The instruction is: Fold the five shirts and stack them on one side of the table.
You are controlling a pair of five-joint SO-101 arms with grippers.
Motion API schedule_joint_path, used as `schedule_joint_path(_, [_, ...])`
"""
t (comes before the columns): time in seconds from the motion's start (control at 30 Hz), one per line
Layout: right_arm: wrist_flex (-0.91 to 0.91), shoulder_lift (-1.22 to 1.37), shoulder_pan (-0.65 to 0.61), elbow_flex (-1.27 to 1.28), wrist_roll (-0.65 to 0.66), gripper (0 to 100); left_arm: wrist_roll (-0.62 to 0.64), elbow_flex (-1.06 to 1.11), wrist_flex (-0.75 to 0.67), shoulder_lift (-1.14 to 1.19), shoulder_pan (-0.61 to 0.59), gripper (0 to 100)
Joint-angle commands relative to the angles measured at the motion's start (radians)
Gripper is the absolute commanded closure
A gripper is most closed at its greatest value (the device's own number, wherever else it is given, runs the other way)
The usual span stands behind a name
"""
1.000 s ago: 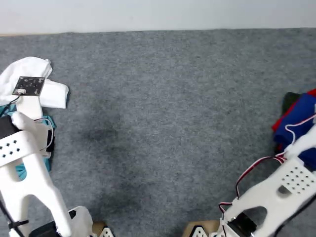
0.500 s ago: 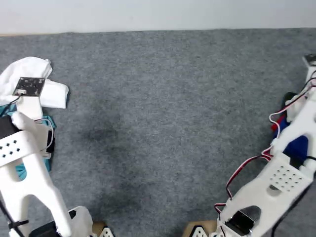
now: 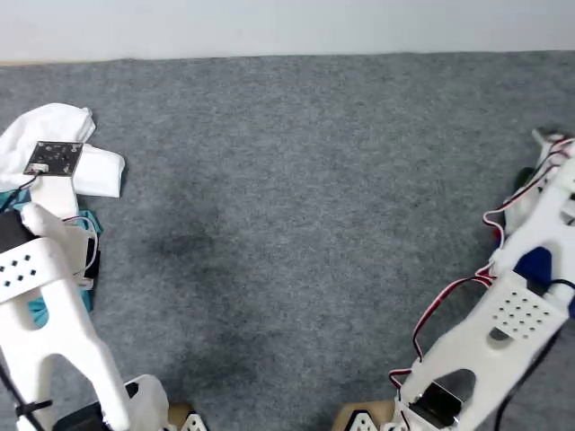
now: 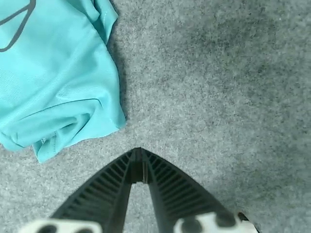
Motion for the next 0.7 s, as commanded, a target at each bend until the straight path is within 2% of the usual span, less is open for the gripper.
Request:
schedule_joint_path(0.0, [0.042,-0.165,-0.012,-0.071,-0.011,98.9,0.009,-0.015,0.012,-0.031,0.008,100])
schedule_joint_path(0.27, [0.042,-0.498,-0.031,0.069,-0.115,98.9,0.009,-0.033,0.014,-0.032,0.005,100])
schedule_joint_path(0.5, [0.042,-0.757,-0.114,0.345,-0.123,98.9,0.011,-0.143,0.031,-0.031,0.003,100])
schedule_joint_path(0.67, [0.042,-0.975,-0.116,0.551,-0.123,98.9,0.005,-0.156,0.031,-0.031,-0.005,100])
